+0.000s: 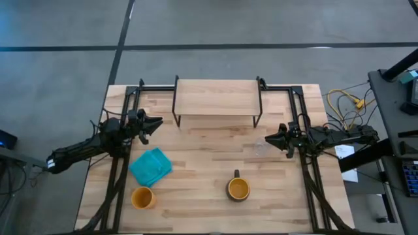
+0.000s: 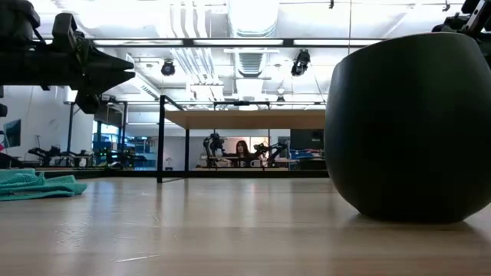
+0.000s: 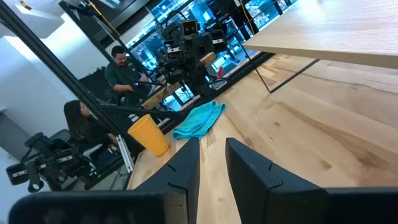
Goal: Stack small to large cups/mugs on shelf
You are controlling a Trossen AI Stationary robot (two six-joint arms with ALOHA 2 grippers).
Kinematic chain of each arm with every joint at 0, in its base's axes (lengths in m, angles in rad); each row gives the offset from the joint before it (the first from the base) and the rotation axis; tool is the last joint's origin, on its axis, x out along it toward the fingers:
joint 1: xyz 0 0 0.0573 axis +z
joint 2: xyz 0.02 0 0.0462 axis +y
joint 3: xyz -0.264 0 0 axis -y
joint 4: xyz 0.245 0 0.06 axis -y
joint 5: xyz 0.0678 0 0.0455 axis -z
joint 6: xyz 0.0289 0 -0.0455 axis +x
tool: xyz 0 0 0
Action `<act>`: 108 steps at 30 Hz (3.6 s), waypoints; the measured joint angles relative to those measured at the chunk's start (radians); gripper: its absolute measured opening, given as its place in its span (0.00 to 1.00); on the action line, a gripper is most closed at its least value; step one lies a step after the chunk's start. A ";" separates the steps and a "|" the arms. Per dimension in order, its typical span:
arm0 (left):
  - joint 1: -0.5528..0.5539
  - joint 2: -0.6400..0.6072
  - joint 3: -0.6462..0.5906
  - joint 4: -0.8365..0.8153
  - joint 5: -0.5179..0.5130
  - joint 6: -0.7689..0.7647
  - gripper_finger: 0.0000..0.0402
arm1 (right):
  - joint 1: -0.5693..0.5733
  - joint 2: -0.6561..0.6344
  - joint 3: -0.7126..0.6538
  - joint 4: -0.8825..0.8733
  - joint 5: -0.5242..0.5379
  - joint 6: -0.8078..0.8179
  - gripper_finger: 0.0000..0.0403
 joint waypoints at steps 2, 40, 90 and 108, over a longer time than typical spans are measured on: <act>0.000 0.001 0.000 0.000 0.000 0.000 0.22 | 0.000 0.000 0.000 0.000 0.000 0.000 0.18; 0.000 0.000 0.000 0.000 0.000 0.000 0.22 | 0.000 0.000 0.000 0.002 0.016 0.049 0.19; 0.000 0.494 1.245 -1.656 0.402 0.209 0.22 | 0.000 0.000 0.000 0.027 0.367 0.385 0.17; 0.000 0.620 1.107 -1.691 0.384 0.341 0.22 | 0.000 0.126 0.000 0.026 0.367 0.464 0.17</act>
